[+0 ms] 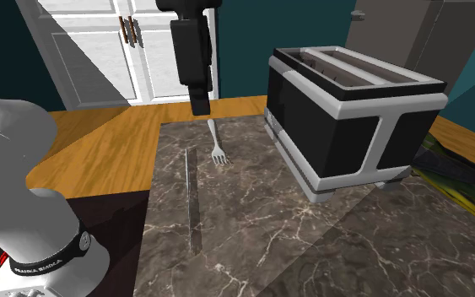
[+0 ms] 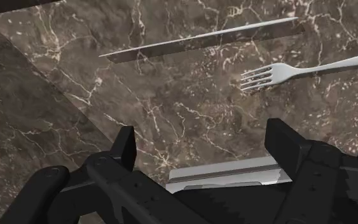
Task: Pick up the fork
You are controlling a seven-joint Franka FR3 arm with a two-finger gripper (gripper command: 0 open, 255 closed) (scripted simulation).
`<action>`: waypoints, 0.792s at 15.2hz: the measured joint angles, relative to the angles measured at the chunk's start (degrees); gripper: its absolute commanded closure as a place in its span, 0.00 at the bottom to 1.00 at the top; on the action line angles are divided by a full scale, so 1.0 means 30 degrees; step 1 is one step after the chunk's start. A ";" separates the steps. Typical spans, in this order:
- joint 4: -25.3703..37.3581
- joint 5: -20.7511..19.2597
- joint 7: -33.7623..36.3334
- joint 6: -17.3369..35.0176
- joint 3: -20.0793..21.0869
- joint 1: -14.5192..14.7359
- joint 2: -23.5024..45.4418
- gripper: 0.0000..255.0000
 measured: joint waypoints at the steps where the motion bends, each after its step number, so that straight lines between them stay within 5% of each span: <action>1: 0.0000 0.0000 0.0000 0.0000 0.0000 0.0000 0.0000 0.00; 12: -0.1506 -0.0552 -1.2333 0.4394 -0.1129 0.5624 0.3650 0.00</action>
